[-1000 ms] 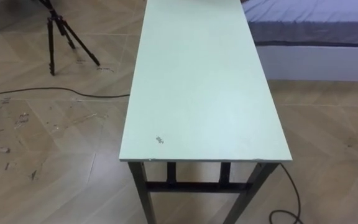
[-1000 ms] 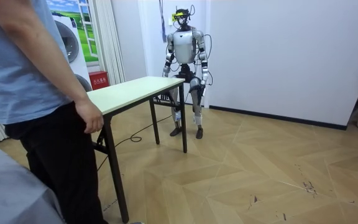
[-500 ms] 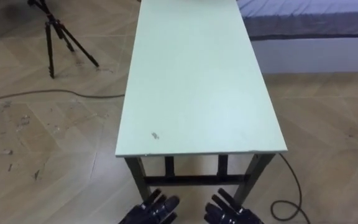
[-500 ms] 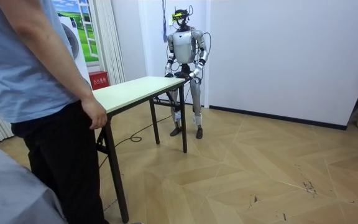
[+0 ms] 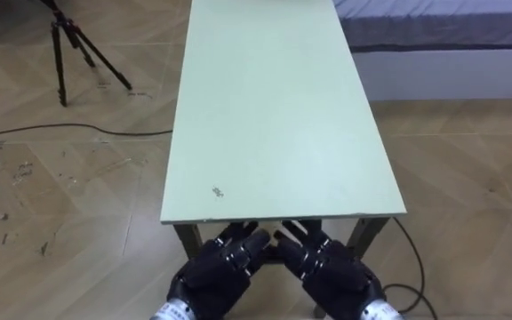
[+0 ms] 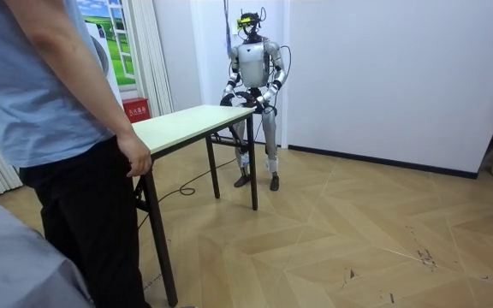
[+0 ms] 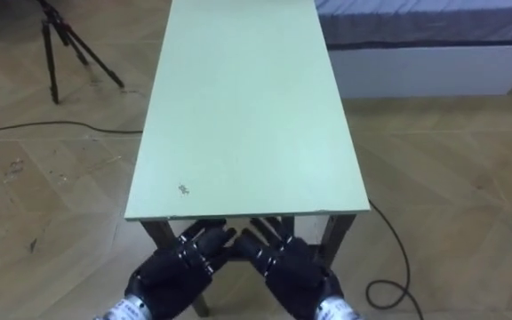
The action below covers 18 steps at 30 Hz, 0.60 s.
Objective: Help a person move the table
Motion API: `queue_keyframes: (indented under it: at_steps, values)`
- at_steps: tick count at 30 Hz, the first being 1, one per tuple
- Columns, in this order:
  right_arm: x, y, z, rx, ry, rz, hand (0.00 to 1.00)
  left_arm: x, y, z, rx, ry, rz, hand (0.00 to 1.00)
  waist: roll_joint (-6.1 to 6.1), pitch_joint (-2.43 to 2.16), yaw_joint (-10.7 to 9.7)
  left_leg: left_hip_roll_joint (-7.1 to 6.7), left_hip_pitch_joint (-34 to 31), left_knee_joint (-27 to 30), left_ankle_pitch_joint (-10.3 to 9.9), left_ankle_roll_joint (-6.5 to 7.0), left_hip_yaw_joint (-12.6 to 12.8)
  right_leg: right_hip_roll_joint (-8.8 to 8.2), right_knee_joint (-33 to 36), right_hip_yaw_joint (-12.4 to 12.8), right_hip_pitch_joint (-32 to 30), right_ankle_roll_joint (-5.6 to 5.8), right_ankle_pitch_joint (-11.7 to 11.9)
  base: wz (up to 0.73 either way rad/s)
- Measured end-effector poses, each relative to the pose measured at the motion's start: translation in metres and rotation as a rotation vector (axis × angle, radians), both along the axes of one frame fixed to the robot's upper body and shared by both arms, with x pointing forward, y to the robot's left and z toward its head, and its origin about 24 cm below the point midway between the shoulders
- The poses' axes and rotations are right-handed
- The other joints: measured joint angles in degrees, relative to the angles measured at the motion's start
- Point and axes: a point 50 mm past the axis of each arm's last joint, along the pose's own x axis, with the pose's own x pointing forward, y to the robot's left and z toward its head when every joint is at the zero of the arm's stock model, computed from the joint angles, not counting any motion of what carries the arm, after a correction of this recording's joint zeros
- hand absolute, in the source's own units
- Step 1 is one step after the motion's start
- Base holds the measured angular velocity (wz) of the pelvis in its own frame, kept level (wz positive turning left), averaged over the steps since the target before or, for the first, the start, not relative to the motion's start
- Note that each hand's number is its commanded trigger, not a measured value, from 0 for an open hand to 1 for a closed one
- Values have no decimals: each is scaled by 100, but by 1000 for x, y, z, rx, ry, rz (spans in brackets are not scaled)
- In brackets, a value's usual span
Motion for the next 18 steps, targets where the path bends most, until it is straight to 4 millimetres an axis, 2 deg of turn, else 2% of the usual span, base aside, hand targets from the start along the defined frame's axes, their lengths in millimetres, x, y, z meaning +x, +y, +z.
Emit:
queue_keyframes:
  at_steps: [5,18]
  values:
    - [10,0,3,-32,6,6,0,5,3,0,25,35,30,0,36,17,9,3,69,13,0,0,5,0,3,13,58,-9,6,-1]
    - [21,-10,6,-86,50,-49,0,20,25,3,81,121,161,0,23,16,29,8,78,51,0,0,-13,-5,45,16,67,-18,12,0]
